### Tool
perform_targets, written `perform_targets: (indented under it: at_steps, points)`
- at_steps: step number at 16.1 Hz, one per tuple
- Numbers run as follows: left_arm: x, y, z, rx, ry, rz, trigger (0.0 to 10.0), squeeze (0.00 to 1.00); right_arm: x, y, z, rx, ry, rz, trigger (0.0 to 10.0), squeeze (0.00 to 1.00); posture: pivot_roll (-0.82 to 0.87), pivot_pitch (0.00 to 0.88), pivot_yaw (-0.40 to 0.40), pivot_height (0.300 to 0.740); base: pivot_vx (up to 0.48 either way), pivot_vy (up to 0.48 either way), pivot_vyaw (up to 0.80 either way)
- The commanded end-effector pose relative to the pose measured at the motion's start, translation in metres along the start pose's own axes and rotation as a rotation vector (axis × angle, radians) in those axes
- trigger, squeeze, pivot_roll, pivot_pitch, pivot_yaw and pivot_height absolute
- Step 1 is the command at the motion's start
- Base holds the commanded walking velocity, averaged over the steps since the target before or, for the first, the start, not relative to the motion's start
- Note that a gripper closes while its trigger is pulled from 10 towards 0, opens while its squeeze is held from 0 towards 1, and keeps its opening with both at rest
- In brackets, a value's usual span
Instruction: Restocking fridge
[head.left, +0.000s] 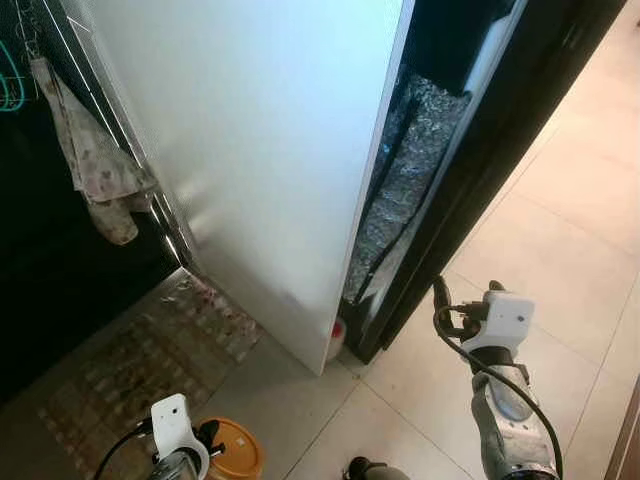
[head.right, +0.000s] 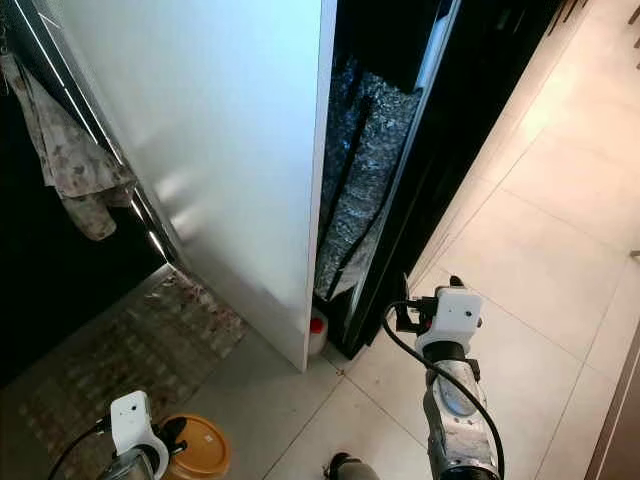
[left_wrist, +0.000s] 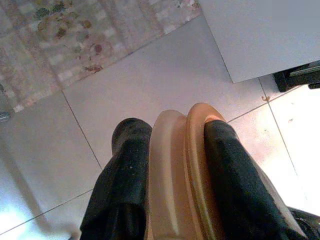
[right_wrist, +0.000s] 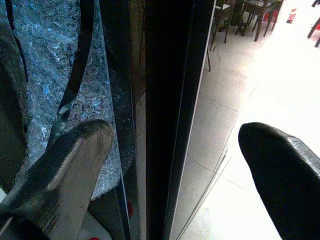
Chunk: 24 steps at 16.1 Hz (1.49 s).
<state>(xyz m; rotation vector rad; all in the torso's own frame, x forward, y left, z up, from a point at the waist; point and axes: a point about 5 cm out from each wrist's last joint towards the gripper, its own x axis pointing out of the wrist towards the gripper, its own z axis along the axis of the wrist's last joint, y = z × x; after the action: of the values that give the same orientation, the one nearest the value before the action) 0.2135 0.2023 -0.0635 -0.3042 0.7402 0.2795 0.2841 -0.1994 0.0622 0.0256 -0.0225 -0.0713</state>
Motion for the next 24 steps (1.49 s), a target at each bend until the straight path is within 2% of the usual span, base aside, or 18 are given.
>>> perform_targets:
  at_steps: [1, 9, 13, 21, 24]
  points:
    - [-0.003, 0.003, -0.01, 0.002, 0.038, 0.009, 10.0, 0.0, -0.005, -0.003, -0.006, -0.001, 0.019, -0.011, 10.0, 0.0, -0.09, 0.156, 0.002, 0.74, 0.247, 0.0, 0.0]
    - [-0.003, 0.005, -0.011, 0.016, 0.048, 0.013, 10.0, 0.0, -0.006, -0.002, -0.006, 0.001, 0.018, -0.005, 10.0, 0.0, -0.09, 0.157, 0.0, 0.74, 0.291, 0.0, 0.0]
    - [-0.003, 0.006, -0.013, 0.015, 0.05, 0.017, 10.0, 0.0, -0.007, -0.003, -0.006, -0.001, 0.018, -0.008, 10.0, 0.0, -0.09, 0.157, -0.002, 0.74, 0.0, 0.0, 0.0]
    - [-0.005, 0.008, -0.017, 0.02, 0.059, 0.025, 10.0, 0.0, -0.033, -0.021, -0.016, -0.039, 0.038, -0.146, 10.0, 0.0, -0.09, 0.144, -0.004, 0.74, 0.0, 0.0, 0.0]
    - [-0.005, 0.009, -0.018, 0.023, 0.061, 0.023, 10.0, 0.0, -0.036, -0.029, -0.01, -0.069, 0.006, -0.22, 10.0, 0.0, -0.09, 0.142, -0.002, 0.74, 0.0, 0.0, 0.0]
